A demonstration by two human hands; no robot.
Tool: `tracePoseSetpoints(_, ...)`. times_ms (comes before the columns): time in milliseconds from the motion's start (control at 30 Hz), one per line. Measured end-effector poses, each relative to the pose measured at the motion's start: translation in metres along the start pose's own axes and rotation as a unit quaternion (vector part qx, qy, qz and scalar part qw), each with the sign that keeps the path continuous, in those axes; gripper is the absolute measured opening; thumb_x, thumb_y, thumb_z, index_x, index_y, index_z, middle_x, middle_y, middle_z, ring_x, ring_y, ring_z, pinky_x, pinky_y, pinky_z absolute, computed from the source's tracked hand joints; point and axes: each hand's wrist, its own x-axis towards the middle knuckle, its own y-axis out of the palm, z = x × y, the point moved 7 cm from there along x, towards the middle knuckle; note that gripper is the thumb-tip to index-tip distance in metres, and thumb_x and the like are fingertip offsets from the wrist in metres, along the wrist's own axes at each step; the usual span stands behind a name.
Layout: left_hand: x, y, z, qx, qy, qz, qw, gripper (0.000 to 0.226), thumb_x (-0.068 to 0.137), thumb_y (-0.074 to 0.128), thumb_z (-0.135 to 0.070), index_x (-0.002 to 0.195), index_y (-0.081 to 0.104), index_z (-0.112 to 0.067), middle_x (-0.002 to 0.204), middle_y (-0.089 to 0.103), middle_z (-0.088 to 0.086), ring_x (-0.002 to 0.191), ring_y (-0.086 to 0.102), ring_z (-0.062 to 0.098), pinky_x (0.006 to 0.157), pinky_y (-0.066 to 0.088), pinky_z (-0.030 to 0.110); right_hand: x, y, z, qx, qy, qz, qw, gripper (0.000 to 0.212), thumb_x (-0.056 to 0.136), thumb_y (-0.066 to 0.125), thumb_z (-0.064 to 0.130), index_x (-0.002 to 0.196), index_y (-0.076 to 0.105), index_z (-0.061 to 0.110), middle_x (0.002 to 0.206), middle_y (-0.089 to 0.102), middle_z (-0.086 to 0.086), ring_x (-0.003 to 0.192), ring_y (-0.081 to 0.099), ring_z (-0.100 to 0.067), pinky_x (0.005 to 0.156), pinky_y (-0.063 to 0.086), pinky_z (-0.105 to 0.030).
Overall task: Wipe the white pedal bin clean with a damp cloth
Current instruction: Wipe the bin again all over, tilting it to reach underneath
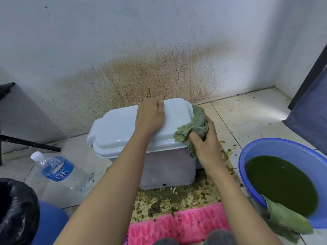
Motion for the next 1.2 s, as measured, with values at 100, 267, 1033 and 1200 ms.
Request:
tracePoseSetpoints(100, 0.002, 0.001, 0.001, 0.006, -0.005, 0.003, 1.000, 0.039, 0.106, 0.036, -0.022, 0.068, 0.040, -0.015, 0.076, 0.052, 0.007, 0.104, 0.053, 0.039, 0.108, 0.032, 0.057, 0.004, 0.000, -0.006, 0.049, 0.003, -0.008, 0.999, 0.064, 0.078, 0.059, 0.028, 0.140, 0.042, 0.028, 0.119, 0.060, 0.010, 0.101, 0.059, 0.005, 0.076, 0.049, -0.009)
tracePoseSetpoints(267, 0.005, 0.006, 0.005, 0.007, -0.011, 0.010, 1.000, 0.034, 0.106, 0.036, -0.024, 0.076, 0.046, -0.013, 0.089, 0.059, 0.015, 0.106, 0.054, 0.042, 0.112, 0.029, 0.055, 0.016, -0.003, -0.023, 0.135, 0.029, -0.015, 0.990, 0.052, 0.075, 0.063, 0.029, 0.126, 0.056, 0.030, 0.106, 0.070, 0.015, 0.103, 0.066, -0.007, 0.078, 0.054, -0.020)
tracePoseSetpoints(1033, 0.009, 0.021, 0.005, 0.077, -0.010, 0.059, 0.995, 0.052, 0.105, 0.035, -0.044, 0.143, 0.047, -0.010, 0.144, 0.048, 0.012, 0.141, 0.034, 0.027, 0.123, 0.006, 0.041, 0.061, 0.000, -0.026, 0.257, 0.145, 0.104, 0.950, 0.071, 0.075, 0.061, 0.006, 0.142, 0.041, 0.016, 0.122, 0.064, -0.013, 0.103, 0.065, -0.022, 0.087, 0.055, -0.036)
tracePoseSetpoints(1200, 0.005, 0.023, 0.006, 0.086, -0.013, 0.072, 0.994, 0.055, 0.105, 0.033, -0.045, 0.146, 0.043, -0.009, 0.150, 0.044, 0.012, 0.145, 0.029, 0.029, 0.124, 0.007, 0.043, 0.079, 0.000, -0.023, 0.209, 0.114, 0.062, 0.969, 0.067, 0.088, 0.061, 0.000, 0.145, 0.038, 0.028, 0.131, 0.059, -0.010, 0.104, 0.066, -0.018, 0.084, 0.056, -0.032)
